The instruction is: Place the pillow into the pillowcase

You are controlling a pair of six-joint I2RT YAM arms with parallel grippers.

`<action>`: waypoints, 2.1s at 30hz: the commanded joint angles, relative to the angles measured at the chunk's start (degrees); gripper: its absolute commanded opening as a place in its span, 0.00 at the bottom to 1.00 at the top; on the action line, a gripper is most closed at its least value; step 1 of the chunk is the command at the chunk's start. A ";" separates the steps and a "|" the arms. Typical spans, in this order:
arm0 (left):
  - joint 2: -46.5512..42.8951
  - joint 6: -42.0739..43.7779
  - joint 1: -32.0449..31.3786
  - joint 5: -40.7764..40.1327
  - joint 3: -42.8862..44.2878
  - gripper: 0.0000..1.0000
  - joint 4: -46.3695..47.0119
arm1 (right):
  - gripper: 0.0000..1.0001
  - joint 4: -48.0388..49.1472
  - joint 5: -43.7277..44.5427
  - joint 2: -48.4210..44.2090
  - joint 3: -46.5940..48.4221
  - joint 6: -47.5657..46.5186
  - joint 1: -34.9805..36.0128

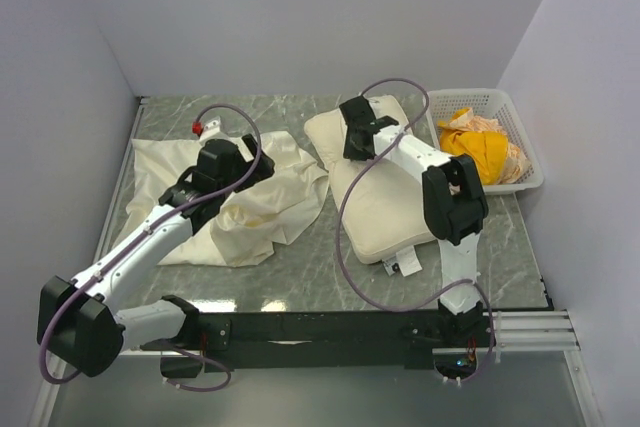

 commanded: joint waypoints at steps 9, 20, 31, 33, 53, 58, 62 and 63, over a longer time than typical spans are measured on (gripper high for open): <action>0.91 3.02 6.42 2.52 6.17 0.97 -1.56 | 0.00 -6.63 -3.09 -21.99 -2.23 -9.75 4.42; -0.66 5.85 16.81 12.47 14.09 0.99 -3.06 | 0.00 -3.13 5.71 -31.33 -20.04 -5.64 21.66; -0.85 4.53 15.84 32.32 -7.87 0.99 8.79 | 0.00 7.77 1.13 -31.24 -26.75 -1.42 22.89; -0.15 4.70 14.09 33.65 -9.29 0.99 10.56 | 0.00 8.30 0.78 -30.98 -27.45 -0.98 22.89; 5.67 5.23 3.18 25.74 -3.14 0.06 8.63 | 0.00 -14.52 17.12 -28.08 -1.99 1.31 24.56; 2.85 6.89 2.74 25.56 -1.48 0.20 5.39 | 0.00 -20.87 22.04 -24.39 10.40 1.75 25.71; 1.79 7.25 2.66 24.86 -3.57 0.17 4.76 | 0.00 -25.08 26.43 -22.46 14.72 2.19 26.67; 1.53 6.64 2.66 24.77 -4.45 0.12 5.20 | 0.00 -26.14 27.66 -22.10 15.78 2.19 27.28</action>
